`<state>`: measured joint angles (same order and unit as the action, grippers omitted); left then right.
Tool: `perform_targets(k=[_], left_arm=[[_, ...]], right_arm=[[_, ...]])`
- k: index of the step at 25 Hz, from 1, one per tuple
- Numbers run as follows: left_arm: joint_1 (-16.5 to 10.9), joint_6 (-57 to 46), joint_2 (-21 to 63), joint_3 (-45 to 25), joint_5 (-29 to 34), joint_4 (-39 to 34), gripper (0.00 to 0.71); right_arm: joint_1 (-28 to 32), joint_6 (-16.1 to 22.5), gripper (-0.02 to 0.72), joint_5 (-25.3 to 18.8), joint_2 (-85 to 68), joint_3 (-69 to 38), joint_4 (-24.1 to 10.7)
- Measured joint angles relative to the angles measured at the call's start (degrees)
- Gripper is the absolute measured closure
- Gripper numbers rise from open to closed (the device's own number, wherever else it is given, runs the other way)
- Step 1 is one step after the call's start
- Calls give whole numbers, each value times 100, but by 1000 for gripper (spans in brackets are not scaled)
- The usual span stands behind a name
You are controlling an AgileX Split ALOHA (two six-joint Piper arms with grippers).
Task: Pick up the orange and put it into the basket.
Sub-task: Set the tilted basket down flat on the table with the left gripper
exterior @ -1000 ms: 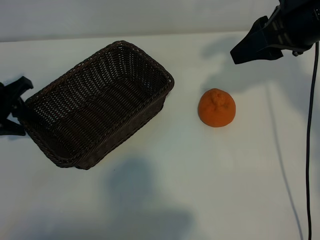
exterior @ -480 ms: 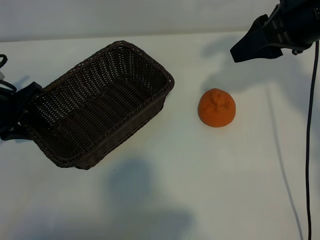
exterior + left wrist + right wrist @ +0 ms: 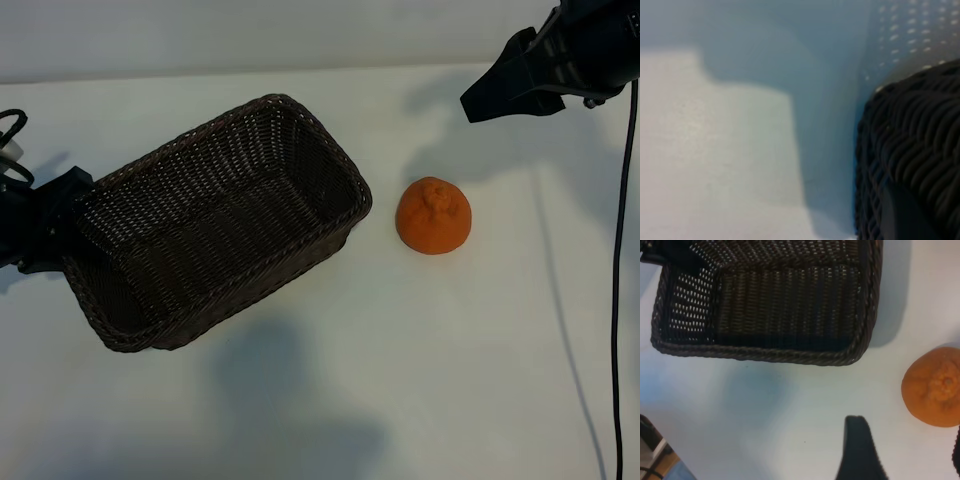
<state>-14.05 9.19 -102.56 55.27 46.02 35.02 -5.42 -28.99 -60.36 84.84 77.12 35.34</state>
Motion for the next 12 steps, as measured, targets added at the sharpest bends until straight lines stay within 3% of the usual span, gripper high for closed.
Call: perform_targets(k=[12], left_arm=[[0, 80, 143, 818, 1145, 36, 532]], right_arm=[[0, 0, 259, 19, 0, 0, 0]])
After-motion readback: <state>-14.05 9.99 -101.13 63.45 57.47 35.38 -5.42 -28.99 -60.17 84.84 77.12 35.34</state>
